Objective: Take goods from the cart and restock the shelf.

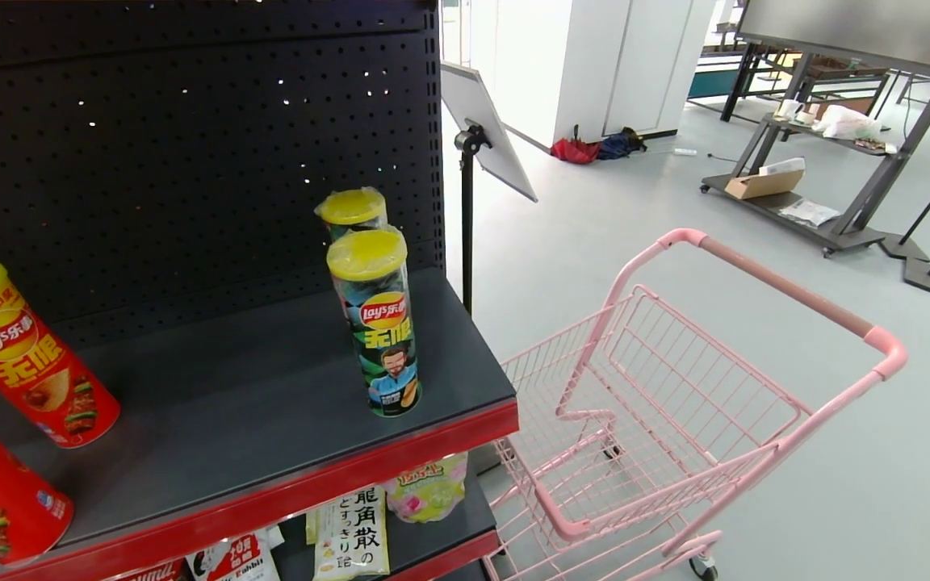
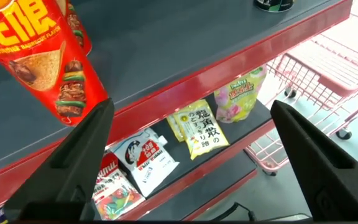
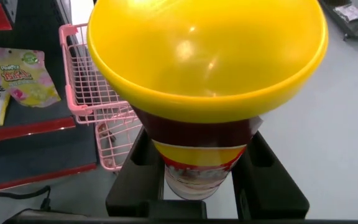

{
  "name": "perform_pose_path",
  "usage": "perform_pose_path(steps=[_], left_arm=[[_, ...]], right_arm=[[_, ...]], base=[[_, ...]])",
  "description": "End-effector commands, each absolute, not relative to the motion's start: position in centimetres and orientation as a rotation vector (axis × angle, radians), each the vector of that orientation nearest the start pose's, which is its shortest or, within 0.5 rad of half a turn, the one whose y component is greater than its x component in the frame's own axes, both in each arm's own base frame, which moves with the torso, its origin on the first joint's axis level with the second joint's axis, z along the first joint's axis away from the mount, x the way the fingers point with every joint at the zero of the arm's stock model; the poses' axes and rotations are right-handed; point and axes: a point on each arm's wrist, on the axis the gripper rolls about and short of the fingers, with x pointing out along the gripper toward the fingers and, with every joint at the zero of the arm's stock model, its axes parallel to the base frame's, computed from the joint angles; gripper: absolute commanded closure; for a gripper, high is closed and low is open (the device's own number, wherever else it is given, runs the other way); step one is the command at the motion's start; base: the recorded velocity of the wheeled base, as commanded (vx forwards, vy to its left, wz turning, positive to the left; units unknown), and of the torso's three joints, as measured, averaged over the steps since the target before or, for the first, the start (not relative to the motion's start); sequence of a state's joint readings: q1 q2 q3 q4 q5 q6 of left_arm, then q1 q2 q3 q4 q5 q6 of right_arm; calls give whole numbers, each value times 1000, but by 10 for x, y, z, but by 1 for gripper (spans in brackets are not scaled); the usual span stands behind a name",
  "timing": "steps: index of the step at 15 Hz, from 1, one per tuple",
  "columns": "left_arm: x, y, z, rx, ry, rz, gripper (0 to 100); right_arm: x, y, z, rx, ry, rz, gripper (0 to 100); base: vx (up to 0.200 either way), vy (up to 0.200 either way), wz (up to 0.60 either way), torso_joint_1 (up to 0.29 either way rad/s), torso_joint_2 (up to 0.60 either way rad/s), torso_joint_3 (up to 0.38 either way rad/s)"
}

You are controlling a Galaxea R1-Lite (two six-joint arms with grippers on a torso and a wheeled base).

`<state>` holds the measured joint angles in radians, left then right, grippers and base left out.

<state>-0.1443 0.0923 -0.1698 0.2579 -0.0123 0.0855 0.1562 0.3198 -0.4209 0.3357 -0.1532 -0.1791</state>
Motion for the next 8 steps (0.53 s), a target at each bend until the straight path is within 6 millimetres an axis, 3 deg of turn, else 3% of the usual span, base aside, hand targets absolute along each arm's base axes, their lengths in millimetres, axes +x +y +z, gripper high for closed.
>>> perform_pose_path(steps=[1, 8], left_arm=[[-29, 4, 98, 97, 174, -164, 0], [-29, 4, 98, 99, 174, -162, 0]], right_arm=[[-17, -6, 161, -217, 243, 25, 100], [-17, -6, 156, -229, 251, 27, 100]], base=[[0, 0, 600, 2, -7, -2], [0, 0, 600, 7, -3, 1]])
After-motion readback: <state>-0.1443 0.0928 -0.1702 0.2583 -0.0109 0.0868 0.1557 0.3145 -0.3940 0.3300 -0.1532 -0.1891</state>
